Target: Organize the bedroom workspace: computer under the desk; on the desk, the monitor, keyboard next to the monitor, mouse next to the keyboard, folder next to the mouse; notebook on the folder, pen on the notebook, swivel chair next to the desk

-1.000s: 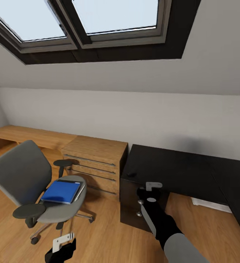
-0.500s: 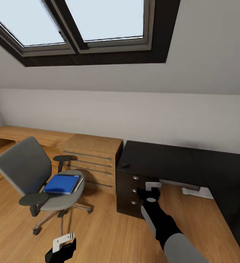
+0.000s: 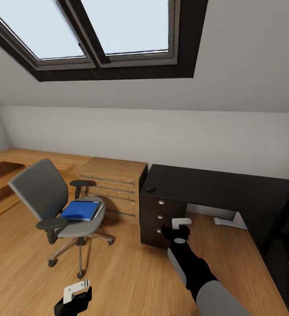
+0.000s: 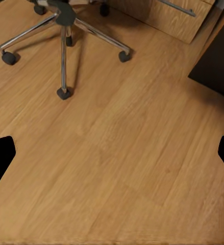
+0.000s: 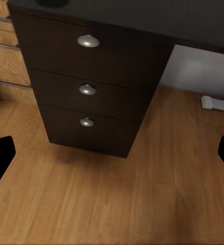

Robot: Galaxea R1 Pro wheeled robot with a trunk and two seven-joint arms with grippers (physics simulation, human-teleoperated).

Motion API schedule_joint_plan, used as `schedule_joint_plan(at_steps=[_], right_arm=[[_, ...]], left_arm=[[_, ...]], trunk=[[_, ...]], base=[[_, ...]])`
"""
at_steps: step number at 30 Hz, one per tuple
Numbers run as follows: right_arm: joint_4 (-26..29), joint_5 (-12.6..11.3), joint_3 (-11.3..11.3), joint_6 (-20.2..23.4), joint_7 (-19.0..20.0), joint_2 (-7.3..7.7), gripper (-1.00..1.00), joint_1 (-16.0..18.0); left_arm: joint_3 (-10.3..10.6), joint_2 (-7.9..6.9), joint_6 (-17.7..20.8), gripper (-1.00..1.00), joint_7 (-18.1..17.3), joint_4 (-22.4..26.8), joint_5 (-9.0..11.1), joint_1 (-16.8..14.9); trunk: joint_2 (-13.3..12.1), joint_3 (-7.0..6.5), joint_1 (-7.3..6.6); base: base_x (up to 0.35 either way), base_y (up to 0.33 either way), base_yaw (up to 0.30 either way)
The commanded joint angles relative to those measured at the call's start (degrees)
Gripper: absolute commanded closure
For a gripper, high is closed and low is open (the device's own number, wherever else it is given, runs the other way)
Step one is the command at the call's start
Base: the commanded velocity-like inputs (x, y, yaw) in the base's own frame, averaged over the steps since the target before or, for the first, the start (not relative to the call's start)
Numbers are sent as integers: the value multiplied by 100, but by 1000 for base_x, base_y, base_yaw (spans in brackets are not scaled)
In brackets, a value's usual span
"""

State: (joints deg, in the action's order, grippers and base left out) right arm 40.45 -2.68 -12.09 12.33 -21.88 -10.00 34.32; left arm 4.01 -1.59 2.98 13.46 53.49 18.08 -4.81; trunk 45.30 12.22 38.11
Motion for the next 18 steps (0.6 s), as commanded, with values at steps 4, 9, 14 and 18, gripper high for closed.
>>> schedule_joint_plan(at_steps=[4, 9, 14, 18], right_arm=[[7, -31, -26, 25, -21, 0, -100, 4], [7, -24, -23, 24, -25, 0, -100, 4], [7, -22, -21, 24, -32, 0, -100, 4], [7, -22, -21, 18, -34, 0, -100, 4]], left_arm=[[30, -10, 27, -100, 52, 12, 46, -3], [32, -1, 27, -100, 52, -45, 47, -3], [30, -7, 26, -100, 52, -73, 47, -3], [30, -2, 21, -100, 52, -80, 47, -3]], trunk=[[7, 9, -2], [7, 9, -2], [7, 9, -2], [7, 8, -2]], base=[[-336, -56, 0], [-336, -92, 0], [-334, -121, 0], [-317, -166, -6]])
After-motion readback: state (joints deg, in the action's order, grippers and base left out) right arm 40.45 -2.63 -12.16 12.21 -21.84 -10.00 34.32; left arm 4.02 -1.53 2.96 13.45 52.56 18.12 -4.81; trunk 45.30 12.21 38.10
